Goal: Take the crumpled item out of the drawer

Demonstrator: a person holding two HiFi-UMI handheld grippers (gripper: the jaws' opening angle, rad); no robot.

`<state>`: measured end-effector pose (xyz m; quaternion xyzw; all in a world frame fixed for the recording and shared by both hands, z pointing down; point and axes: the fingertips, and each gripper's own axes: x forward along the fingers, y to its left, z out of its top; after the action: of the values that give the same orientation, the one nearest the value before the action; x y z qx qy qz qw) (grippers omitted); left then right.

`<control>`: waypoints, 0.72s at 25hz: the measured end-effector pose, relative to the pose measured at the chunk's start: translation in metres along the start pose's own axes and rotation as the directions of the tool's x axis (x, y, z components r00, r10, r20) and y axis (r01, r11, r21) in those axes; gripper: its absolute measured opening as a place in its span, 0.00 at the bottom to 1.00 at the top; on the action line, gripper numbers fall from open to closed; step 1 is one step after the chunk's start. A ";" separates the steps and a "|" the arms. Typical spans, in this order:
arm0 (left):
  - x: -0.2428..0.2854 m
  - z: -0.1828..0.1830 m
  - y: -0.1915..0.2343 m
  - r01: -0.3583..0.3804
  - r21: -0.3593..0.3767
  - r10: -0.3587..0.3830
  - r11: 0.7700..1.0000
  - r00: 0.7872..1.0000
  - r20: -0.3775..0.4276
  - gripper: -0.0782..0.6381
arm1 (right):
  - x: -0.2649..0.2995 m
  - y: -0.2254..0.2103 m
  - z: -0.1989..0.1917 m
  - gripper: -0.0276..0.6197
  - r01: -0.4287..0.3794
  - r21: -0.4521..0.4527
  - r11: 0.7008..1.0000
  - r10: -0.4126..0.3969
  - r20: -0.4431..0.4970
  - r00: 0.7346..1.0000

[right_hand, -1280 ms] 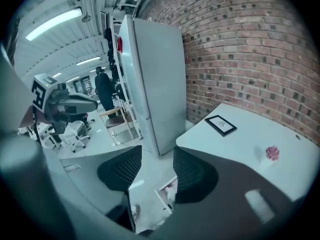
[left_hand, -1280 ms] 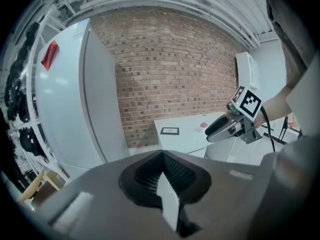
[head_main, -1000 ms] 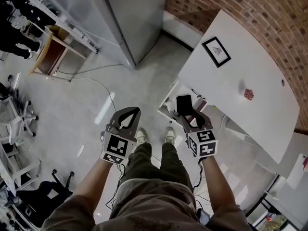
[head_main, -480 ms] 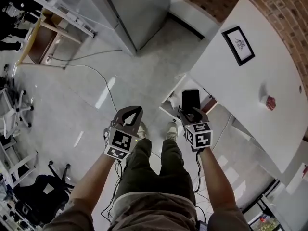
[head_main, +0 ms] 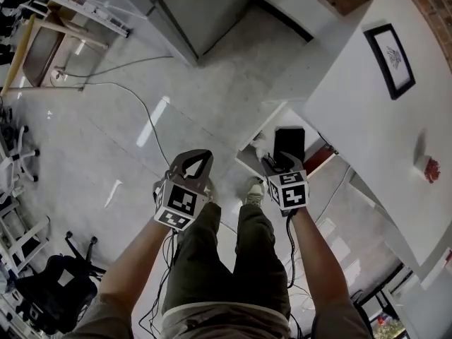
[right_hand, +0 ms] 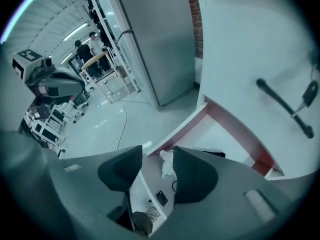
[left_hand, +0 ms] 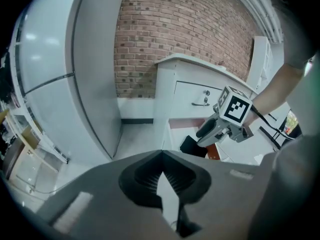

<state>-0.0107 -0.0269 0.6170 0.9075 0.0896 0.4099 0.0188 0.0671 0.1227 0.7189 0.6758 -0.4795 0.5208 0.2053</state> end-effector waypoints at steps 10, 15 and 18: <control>0.062 -0.064 0.011 -0.004 -0.032 0.003 0.999 0.999 -0.037 0.11 | 0.096 -0.024 -0.049 0.38 -0.006 -0.007 1.000 0.005 -0.095 0.995; 0.085 -0.091 0.018 -0.009 -0.042 0.007 0.999 0.998 -0.061 0.11 | 0.133 -0.030 -0.065 0.38 -0.021 -0.037 0.999 0.015 -0.138 0.990; 0.093 -0.098 0.018 -0.004 -0.041 0.002 0.999 0.998 -0.063 0.11 | 0.147 -0.029 -0.073 0.38 -0.026 -0.038 0.999 0.019 -0.161 0.987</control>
<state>-0.0216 -0.0324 0.7528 0.8936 0.0804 0.4402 0.0339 0.0548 0.1287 0.8850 0.6220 -0.4795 0.5659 0.2508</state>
